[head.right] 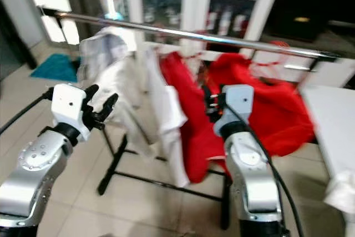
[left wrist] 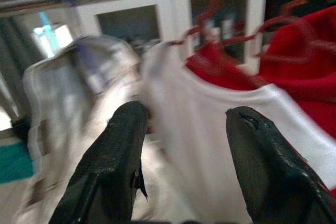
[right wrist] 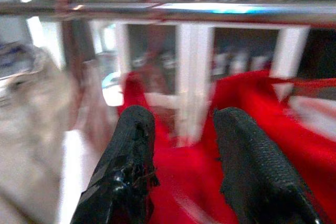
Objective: Hang hanger
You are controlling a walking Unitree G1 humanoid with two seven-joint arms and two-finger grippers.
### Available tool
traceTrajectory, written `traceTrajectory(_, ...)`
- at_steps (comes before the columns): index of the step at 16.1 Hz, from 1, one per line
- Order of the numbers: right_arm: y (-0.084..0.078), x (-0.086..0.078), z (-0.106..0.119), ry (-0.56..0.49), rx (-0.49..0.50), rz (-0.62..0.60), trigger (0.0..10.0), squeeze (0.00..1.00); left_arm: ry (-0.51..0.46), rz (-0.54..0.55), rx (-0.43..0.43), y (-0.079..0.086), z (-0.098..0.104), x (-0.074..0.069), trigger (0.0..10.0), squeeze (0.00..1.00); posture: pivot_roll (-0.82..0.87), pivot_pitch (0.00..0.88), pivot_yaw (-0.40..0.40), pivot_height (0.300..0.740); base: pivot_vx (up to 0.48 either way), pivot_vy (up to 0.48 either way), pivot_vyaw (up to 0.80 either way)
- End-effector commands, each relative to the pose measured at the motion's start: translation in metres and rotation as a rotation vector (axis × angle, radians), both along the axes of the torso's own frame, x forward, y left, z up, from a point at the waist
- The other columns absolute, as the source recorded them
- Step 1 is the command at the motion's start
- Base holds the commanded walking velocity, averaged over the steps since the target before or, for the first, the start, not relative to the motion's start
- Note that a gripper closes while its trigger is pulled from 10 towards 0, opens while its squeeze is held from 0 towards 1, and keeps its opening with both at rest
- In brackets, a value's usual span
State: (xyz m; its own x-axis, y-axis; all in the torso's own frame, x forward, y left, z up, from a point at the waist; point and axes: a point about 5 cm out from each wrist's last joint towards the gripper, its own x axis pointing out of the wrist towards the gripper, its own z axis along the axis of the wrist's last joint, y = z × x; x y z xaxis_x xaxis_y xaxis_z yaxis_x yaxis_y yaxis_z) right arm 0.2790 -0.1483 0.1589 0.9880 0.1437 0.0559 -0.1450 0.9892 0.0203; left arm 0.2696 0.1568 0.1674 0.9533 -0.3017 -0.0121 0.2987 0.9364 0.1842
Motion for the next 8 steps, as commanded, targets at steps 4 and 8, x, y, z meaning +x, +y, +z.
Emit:
traceTrajectory(4, 0.0034, 0.0001, -0.0026, 0.03, 0.002, 0.009, 10.0, 0.0, 0.005, -0.01, -0.001, -0.0051, -0.0017, 0.0002, 10.0, 0.0, -0.06, 0.003, -0.002, 0.74, 0.0, -0.107, 0.0)
traceTrajectory(8, 0.0065, 0.0002, -0.0085, 0.073, 0.031, 0.033, 10.0, 0.0, -0.021, -0.023, -0.011, -0.0051, 0.0011, 0.0008, 10.0, 0.0, -0.06, 0.0, -0.006, 0.74, 0.0, 0.0, 0.0)
